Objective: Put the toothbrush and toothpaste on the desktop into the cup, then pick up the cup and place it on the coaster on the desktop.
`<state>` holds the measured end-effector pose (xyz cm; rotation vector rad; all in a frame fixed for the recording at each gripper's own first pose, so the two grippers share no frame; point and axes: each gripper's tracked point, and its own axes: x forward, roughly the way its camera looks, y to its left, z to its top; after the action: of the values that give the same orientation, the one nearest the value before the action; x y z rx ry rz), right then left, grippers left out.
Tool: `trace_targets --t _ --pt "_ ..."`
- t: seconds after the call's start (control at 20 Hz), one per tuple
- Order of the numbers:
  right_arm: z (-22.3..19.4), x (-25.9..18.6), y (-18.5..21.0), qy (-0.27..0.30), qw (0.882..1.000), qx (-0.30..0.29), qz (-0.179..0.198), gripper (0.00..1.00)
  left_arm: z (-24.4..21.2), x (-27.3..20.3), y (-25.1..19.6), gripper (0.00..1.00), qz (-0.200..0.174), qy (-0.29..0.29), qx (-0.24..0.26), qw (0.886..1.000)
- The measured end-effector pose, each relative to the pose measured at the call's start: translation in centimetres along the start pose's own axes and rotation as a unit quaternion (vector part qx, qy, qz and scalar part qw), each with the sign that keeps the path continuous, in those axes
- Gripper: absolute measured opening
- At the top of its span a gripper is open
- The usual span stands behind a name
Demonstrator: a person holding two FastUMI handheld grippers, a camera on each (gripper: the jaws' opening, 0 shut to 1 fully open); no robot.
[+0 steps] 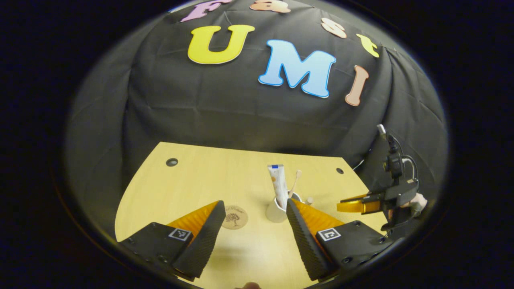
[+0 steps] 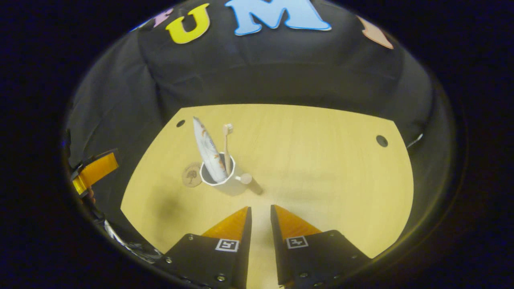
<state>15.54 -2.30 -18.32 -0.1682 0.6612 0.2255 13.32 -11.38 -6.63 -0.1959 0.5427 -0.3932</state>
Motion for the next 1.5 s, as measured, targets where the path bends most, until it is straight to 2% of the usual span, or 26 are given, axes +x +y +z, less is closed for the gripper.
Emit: trace_targets --t 0.05,0.2,0.3,0.45,0.5,0.55,0.6,0.65,1.05,1.1,1.35,1.45,1.5 --pt "0.4 0.4 0.4 0.008 0.999 -0.032 0.003 0.30 -0.7 -0.1 0.1 0.98 0.001 0.005 -0.003 1.000" --pt "1.5 1.0 0.7 0.039 0.992 -0.117 0.009 0.29 -2.9 -0.2 0.2 0.98 0.002 0.023 -0.020 1.000" --pt "1.9 0.9 1.2 0.063 0.986 -0.153 0.023 0.28 -4.1 -0.4 0.2 0.98 0.002 0.030 -0.035 0.999" --pt "2.3 2.6 0.7 0.087 0.976 -0.199 0.019 0.29 -5.8 -0.5 -0.2 0.98 0.000 0.042 -0.052 0.998" --pt "1.9 2.9 0.9 0.103 0.973 -0.204 0.028 0.31 -6.4 -0.6 -0.3 0.94 0.002 0.045 -0.055 0.997" --pt "1.7 3.3 0.9 0.112 0.971 -0.210 0.030 0.67 -6.9 -0.7 -0.1 0.96 0.004 0.048 -0.059 0.997" --pt "1.5 4.0 0.7 0.117 0.969 -0.217 0.029 0.76 -7.5 -0.6 0.1 0.98 0.008 0.052 -0.066 0.996" --pt "1.5 4.7 0.6 0.120 0.966 -0.226 0.026 0.71 -7.8 -0.6 0.2 0.98 0.011 0.055 -0.073 0.996" --pt "2.1 9.8 0.2 0.116 0.963 -0.241 0.042 0.70 -9.4 -0.5 3.9 1.00 0.066 0.064 -0.123 0.988" --pt "2.2 10.1 0.3 0.112 0.963 -0.240 0.049 0.64 -9.5 -0.5 4.3 0.98 0.071 0.064 -0.127 0.987" --pt "1.5 11.6 0.6 0.111 0.959 -0.249 0.080 0.57 -10.2 0.1 4.5 0.98 0.092 0.070 -0.148 0.982" --pt "1.4 11.6 0.8 0.111 0.959 -0.247 0.090 0.48 -10.5 0.3 4.4 0.98 0.097 0.073 -0.151 0.981" --pt "1.3 11.7 0.8 0.112 0.958 -0.245 0.096 0.48 -10.8 0.4 4.2 1.00 0.100 0.076 -0.151 0.981"
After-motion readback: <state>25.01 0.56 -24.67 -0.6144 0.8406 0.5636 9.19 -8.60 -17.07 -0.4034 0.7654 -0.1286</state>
